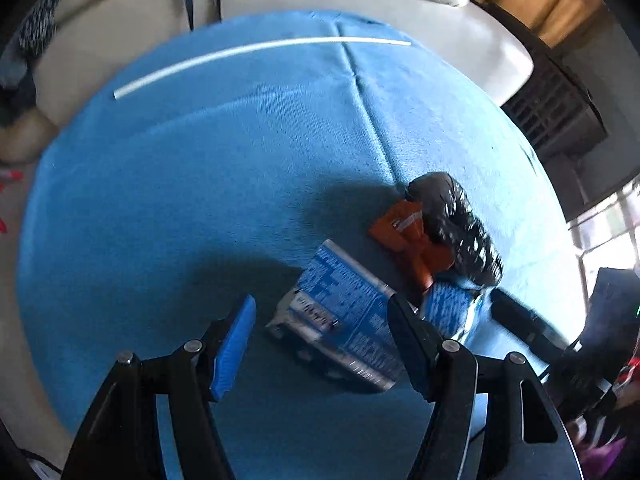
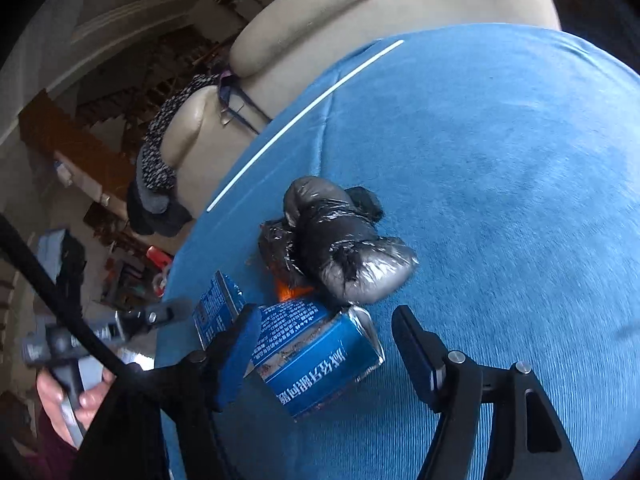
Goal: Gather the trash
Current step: 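Grasp the blue medicine box with the right tool while the left tool grasps the flattened blue box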
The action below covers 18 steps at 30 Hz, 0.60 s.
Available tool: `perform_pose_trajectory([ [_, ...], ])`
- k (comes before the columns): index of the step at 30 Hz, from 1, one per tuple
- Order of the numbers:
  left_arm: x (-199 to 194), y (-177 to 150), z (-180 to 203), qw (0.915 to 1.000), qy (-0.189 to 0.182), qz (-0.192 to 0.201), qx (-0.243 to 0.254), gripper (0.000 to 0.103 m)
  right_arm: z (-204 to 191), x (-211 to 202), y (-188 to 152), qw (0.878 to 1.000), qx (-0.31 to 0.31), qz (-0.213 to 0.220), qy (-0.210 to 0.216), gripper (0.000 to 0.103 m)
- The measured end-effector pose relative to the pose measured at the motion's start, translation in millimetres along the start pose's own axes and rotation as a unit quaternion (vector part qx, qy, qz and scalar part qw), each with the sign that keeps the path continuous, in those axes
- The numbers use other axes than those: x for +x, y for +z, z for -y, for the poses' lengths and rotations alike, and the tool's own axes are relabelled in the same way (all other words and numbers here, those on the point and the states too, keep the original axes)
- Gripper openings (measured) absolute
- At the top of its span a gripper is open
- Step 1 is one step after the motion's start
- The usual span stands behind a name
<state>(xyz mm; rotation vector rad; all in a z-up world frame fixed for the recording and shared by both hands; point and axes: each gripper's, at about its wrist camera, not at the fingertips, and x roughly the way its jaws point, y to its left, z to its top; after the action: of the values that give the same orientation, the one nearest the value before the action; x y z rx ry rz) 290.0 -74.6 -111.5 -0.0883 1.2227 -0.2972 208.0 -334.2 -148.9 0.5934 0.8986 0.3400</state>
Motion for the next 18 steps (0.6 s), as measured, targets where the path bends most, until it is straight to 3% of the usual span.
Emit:
perform_pose_trajectory([
  [12,40,20,12,0.9970,0.013,-0.060,-0.048,0.070,-35,19,-19,0.990,-0.132,-0.048,0.009,0.076],
  [18,60,25,3,0.9942,0.017,-0.091,-0.055,0.071,-51,26,-36,0.980,-0.187,-0.057,-0.022,0.077],
])
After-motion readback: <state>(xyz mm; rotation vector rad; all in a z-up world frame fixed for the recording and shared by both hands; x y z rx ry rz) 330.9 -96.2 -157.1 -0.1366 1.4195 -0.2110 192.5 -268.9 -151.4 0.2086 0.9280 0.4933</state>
